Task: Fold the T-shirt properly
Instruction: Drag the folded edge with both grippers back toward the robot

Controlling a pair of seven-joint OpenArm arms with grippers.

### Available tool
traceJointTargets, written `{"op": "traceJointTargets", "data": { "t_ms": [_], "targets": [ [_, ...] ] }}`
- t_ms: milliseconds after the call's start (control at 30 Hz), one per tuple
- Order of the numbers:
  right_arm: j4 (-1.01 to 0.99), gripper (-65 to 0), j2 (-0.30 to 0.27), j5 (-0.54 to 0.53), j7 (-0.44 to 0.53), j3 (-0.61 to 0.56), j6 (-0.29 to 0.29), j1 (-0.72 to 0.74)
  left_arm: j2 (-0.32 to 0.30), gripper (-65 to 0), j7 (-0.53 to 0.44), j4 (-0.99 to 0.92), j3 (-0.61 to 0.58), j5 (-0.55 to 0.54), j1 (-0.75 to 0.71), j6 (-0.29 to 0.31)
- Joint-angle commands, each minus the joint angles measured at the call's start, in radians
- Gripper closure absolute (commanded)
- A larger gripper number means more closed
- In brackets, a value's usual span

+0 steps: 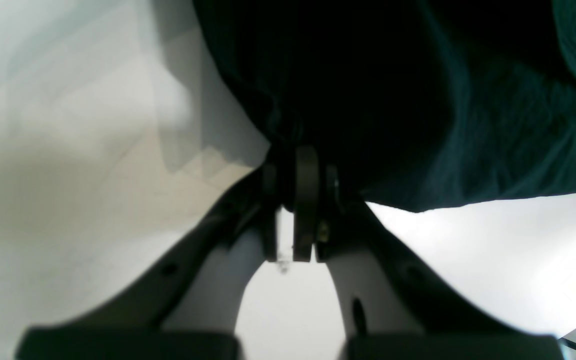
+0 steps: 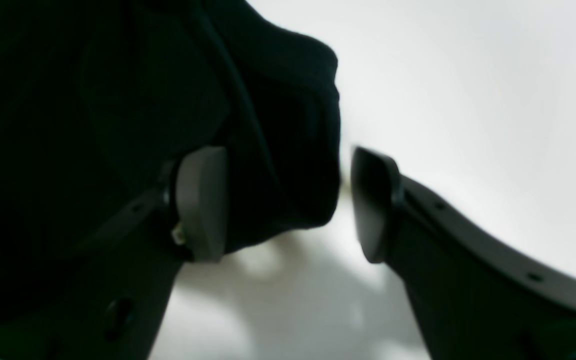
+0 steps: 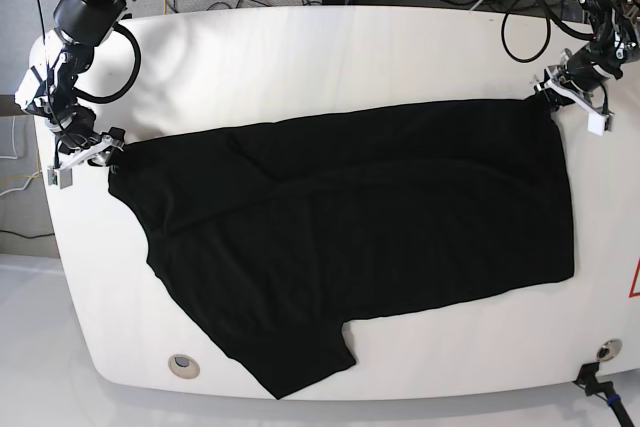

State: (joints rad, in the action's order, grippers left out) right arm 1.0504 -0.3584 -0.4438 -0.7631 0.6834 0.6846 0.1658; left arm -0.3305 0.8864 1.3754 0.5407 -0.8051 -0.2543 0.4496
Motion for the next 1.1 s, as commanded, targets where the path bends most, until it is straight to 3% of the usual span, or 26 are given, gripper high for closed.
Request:
{"op": "traceJointTargets", "data": {
  "t_ms": [0,67,233,567,700,800,967,1067],
  "targets": [
    [0.012,-36.6,-0.023,-0.006,0.004,0.002,0.007,0.016,-0.017,-2.6,0.009,0.011,0.005,0.011,0.0,0.001],
    [0.012,-29.7,-0.023,-0.006,0.004,0.002,0.007,0.016,-0.017,-2.6,0.009,0.011,0.005,0.011,0.0,0.001],
    [0.012,0.0,-0.018,-0.006,0.004,0.002,0.005,0.016,-0.017,-2.6,0.009,0.011,0.005,0.011,0.0,0.001],
    [0.017,0.0,-0.023,-0.013,0.004,0.003,0.004,-0.062,-0.02,-2.6,0.009,0.011,-0.001,0.019,0.0,0.001],
    [0.038,0.0,-0.023,-0.014,0.003,0.009,0.005,-0.12,-0.048,-2.6,0.007,0.011,-0.049,0.019,0.0,0.001],
    [0.136,0.0,0.005,-0.016,-0.006,0.009,0.004,-0.193,-0.052,-2.6,0.007,0.011,-0.058,0.019,0.0,0.001],
    [0.304,0.0,0.049,-0.016,-0.106,0.012,0.004,-0.282,-0.054,-2.6,0.012,0.011,-0.058,0.02,-0.012,0.001],
    [0.405,0.0,0.089,-0.011,-0.126,0.043,0.004,-0.341,-0.095,-2.6,0.012,0.011,-0.06,0.019,-0.05,0.001]
  ]
}}
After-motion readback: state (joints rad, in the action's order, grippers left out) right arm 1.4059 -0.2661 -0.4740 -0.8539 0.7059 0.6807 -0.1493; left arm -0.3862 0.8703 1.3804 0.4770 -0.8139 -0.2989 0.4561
